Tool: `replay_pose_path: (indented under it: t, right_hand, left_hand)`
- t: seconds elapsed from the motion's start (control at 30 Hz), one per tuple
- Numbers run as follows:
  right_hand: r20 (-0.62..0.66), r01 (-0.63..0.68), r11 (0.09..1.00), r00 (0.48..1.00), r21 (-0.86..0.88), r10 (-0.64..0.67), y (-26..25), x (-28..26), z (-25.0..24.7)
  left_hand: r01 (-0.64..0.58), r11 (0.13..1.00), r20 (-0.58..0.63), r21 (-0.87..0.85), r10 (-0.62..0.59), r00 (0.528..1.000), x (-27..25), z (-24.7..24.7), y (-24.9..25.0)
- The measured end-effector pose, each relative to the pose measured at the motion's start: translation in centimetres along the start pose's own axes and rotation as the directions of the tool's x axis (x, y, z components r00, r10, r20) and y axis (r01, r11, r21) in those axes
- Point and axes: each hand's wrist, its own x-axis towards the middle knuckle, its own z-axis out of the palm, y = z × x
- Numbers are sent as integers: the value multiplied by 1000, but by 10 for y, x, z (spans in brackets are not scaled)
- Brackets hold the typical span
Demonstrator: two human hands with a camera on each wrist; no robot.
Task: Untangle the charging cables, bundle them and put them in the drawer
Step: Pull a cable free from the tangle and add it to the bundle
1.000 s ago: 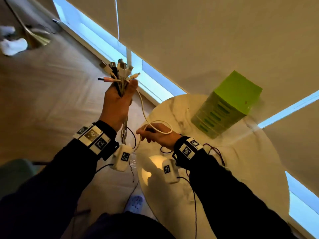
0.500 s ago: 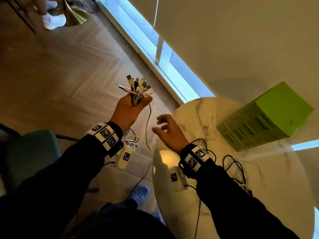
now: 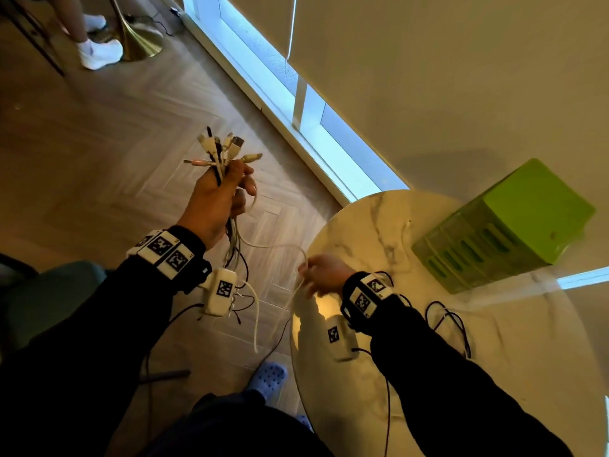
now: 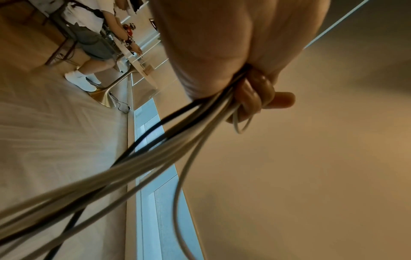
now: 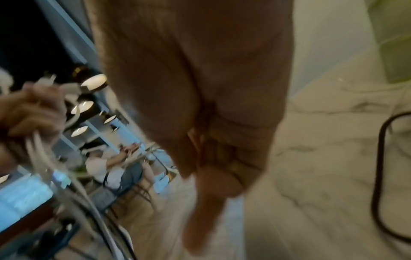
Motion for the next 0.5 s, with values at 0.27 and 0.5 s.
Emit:
replay_pose_path:
  t: [0.27, 0.5]
  right_hand:
    - [-55, 581, 783, 794, -223, -605, -30, -18, 24]
    - [-363, 644, 688, 762, 336, -536, -64, -26, 24]
  left_hand:
    - [15, 999, 87, 43, -18, 996, -4, 11, -4]
    - [-45, 976, 188, 213, 4, 982, -17, 18, 0]
